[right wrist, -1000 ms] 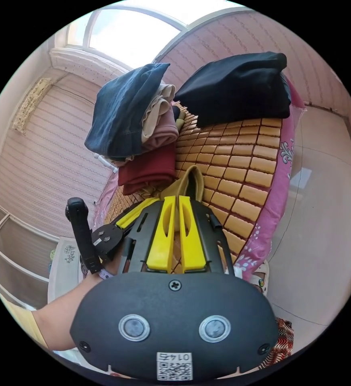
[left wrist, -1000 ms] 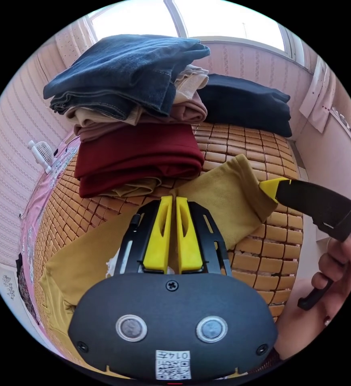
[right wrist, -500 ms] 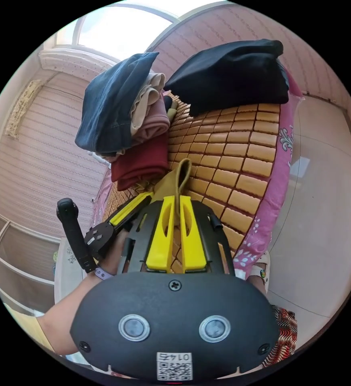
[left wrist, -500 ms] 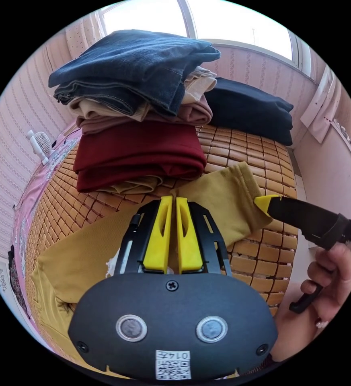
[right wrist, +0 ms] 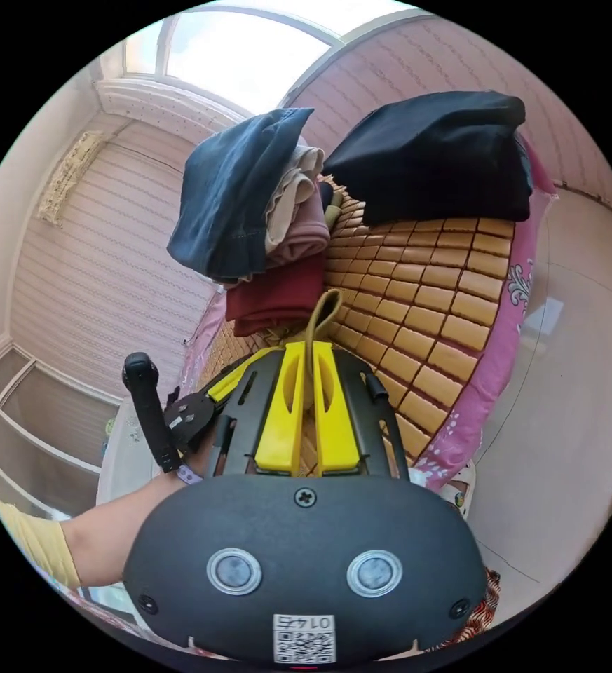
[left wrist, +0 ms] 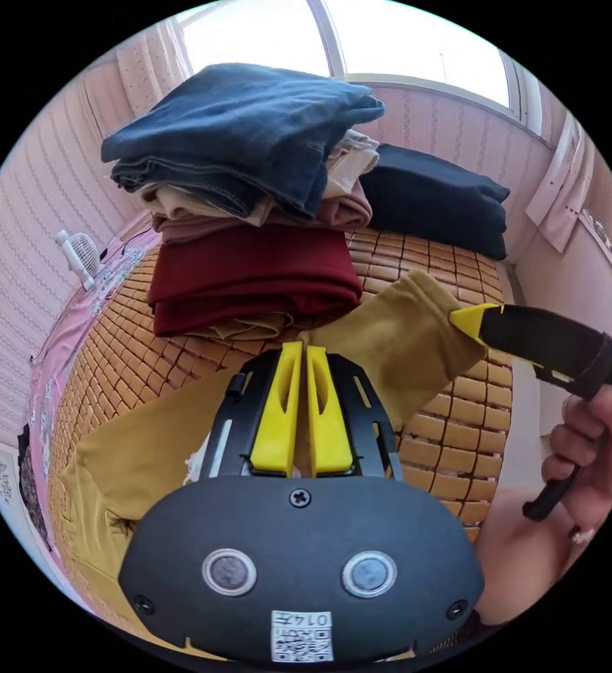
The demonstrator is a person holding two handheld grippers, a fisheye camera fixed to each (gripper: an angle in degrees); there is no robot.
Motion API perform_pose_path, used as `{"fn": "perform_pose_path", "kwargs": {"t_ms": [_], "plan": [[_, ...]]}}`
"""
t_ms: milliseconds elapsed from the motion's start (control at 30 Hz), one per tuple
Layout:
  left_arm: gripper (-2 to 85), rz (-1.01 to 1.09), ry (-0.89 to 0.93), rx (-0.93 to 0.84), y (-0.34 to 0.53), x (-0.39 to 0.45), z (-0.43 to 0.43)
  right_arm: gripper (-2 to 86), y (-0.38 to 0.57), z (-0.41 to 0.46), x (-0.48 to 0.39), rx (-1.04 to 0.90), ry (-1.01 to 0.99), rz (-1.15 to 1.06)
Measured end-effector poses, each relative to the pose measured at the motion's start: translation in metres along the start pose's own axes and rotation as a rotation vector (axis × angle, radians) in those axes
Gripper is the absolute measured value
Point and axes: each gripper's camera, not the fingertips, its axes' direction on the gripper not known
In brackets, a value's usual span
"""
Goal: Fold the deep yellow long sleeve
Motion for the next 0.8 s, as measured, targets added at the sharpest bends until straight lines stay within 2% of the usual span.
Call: {"fn": "perform_pose_path", "kwargs": {"t_ms": [33,100,167,233,367,433,500,633,700,800], "plan": [[-1.0,-0.029,0.010,0.016,0.005,-0.006,-0.007,1.0,0.003,-0.001,-0.003,0.011,-0.082,-0.017],[-1.0,-0.158,0.037,0.094,0.032,-0.037,-0.043,0.9,0.017,-0.002,-0.018,0.076,-0.475,-0.093],[-1.0,-0.250,0.060,0.181,0.058,-0.063,-0.080,1.0,0.030,-0.006,-0.050,0.092,-0.601,-0.224],[-0.9,-0.324,0.029,0.261,0.094,-0.089,-0.124,1.0,0.048,-0.010,-0.099,0.060,-0.613,-0.413],[-0.5,-0.464,-0.121,0.371,0.223,-0.131,-0.223,1.6,0.120,0.004,-0.216,-0.163,-0.803,-0.780],[0.4,-0.548,-0.180,0.373,0.296,-0.142,-0.254,2.1,0.169,0.017,-0.268,-0.290,-0.879,-0.955],[4.5,-0.699,-0.222,0.297,0.400,-0.154,-0.279,3.5,0.244,0.043,-0.324,-0.527,-0.945,-1.109],[6.3,-0.927,-0.247,0.190,0.547,-0.154,-0.301,10.0,0.350,0.099,-0.355,-0.880,-0.938,-1.180],[6.4,-1.029,-0.282,0.181,0.619,-0.141,-0.311,11.1,0.405,0.134,-0.352,-1.063,-0.795,-1.209],[6.5,-1.111,-0.282,0.165,0.678,-0.133,-0.302,11.2,0.450,0.167,-0.346,-1.146,-0.556,-1.270]]}}
